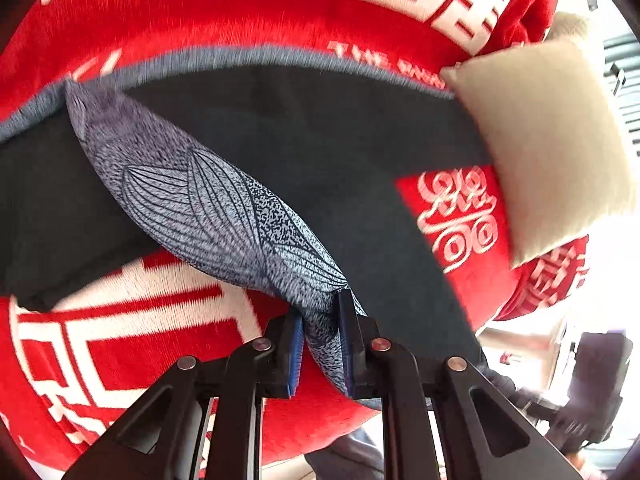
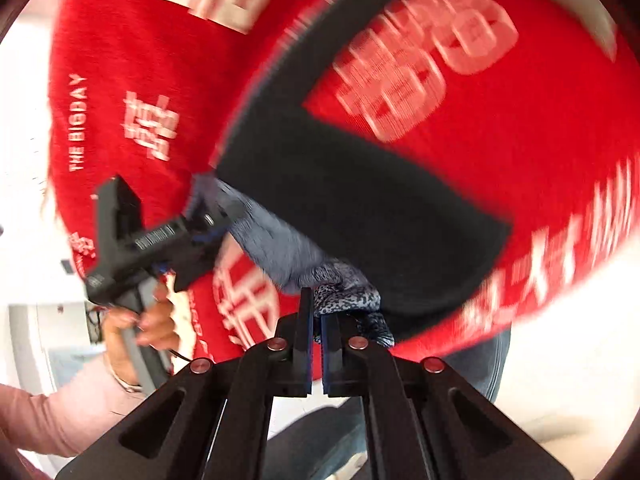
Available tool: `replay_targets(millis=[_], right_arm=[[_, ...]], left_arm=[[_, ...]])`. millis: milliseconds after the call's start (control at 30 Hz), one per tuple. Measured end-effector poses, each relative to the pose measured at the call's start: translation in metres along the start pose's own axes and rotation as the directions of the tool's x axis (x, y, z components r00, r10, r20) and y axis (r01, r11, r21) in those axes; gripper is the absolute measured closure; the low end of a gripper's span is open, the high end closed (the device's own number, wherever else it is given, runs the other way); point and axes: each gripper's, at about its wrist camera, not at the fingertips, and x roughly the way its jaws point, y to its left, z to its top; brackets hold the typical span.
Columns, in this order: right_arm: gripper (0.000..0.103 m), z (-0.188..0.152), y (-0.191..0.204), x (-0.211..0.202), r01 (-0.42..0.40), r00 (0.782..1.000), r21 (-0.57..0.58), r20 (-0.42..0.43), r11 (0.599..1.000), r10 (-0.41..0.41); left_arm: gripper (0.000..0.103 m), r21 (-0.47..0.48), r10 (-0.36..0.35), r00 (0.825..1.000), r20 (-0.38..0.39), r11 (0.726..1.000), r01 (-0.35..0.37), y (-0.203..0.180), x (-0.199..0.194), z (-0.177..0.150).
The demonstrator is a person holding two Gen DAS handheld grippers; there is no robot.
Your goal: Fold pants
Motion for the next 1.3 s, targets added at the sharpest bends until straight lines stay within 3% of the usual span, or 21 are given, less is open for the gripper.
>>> replay_targets(millis=[133,333,433,567,600,633,667,700,767,800,833,867,900,967,1033,1067,1133,1167,1233,1300], right_arm=[[0.100,0.071,0.028,-0.034,-0.019,0.999,-0.097,0.033,0.995,0.022],[0.100,0.190,0.048,-0.041,0.013,0.998,-0.178,0.059,0.984,-0.003],[0.100,0.247,0.049,-0.023,0.038,0.999,-0.178,0.045,0.983,-0.030],[0.100,0.311,0.035,0.016,0.152,0.988,-0.190,0.025,0.970,-0.150],[0.100,0.320,0.030,0.024,0.181,0.983,-0.195,0.020,0.964,-0.181],[0.100,0.333,0.025,0.036,0.225,0.974,-0.208,0.015,0.952,-0.227],[0.100,0.341,0.021,0.045,0.267,0.963,-0.220,0.015,0.938,-0.271],[0.098,0.348,0.017,0.053,0.316,0.947,-0.232,0.020,0.920,-0.320],[0.094,0.360,0.010,0.062,0.396,0.916,-0.229,0.036,0.889,-0.398],[0.087,0.363,0.008,0.063,0.418,0.906,-0.224,0.043,0.880,-0.420],[0.064,0.366,0.009,0.062,0.420,0.906,-0.218,0.047,0.881,-0.420],[0.049,0.365,0.012,0.058,0.410,0.911,-0.220,0.056,0.885,-0.409],[0.047,0.362,0.018,0.054,0.398,0.917,-0.230,0.069,0.888,-0.394],[0.047,0.351,0.039,0.038,0.436,0.900,-0.279,0.143,0.855,-0.412],[0.049,0.337,0.053,0.027,0.429,0.902,-0.322,0.188,0.844,-0.388],[0.063,0.331,0.057,0.027,0.408,0.913,-0.340,0.172,0.847,-0.370],[0.078,0.327,0.058,0.042,0.390,0.919,-0.380,0.108,0.839,-0.379],[0.078,0.325,0.057,0.052,0.403,0.911,-0.402,0.091,0.822,-0.402],[0.078,0.331,0.049,0.064,0.476,0.874,-0.393,0.115,0.787,-0.471],[0.078,0.346,0.039,0.058,0.486,0.873,-0.310,0.136,0.817,-0.468]], left_arm=[[0.086,-0.010,-0.020,0.999,0.050,1.000,0.020,-0.011,-0.026,0.035],[0.086,0.009,0.001,0.990,0.138,1.000,-0.002,-0.034,-0.035,0.106],[0.085,0.023,0.079,0.978,0.195,0.996,-0.085,-0.042,-0.032,0.136],[0.085,0.061,0.203,0.952,0.230,0.973,-0.223,-0.045,-0.030,0.148],[0.070,0.063,0.224,0.948,0.227,0.968,-0.244,-0.042,-0.027,0.149],[0.034,0.058,0.247,0.943,0.224,0.962,-0.266,-0.038,-0.026,0.147],[0.023,0.040,0.279,0.931,0.237,0.954,-0.296,-0.031,-0.025,0.143],[0.021,0.028,0.297,0.922,0.248,0.949,-0.314,-0.025,-0.025,0.140],[0.021,0.011,0.327,0.922,0.209,0.941,-0.337,-0.014,-0.018,0.135],[0.021,-0.010,0.349,0.918,0.187,0.935,-0.353,-0.007,-0.014,0.133],[0.021,-0.026,0.367,0.914,0.173,0.929,-0.368,-0.002,-0.011,0.131],[0.021,-0.030,0.379,0.911,0.163,0.925,-0.379,0.001,-0.009,0.128],[0.021,-0.028,0.402,0.903,0.154,0.915,-0.402,0.004,-0.007,0.126],[0.021,-0.020,0.446,0.882,0.150,0.894,-0.448,0.007,-0.002,0.123],[0.021,-0.022,0.476,0.869,0.137,0.878,-0.478,0.011,0.005,0.122],[0.021,-0.025,0.480,0.868,0.128,0.876,-0.481,0.012,0.009,0.123],[0.021,-0.026,0.496,0.861,0.111,0.868,-0.497,0.017,0.022,0.125],[0.021,-0.023,0.507,0.857,0.098,0.862,-0.507,0.017,0.030,0.126],[0.021,-0.021,0.516,0.854,0.067,0.856,-0.516,0.018,0.043,0.125],[0.021,-0.014,0.505,0.861,0.058,0.863,-0.505,0.016,0.052,0.121]])
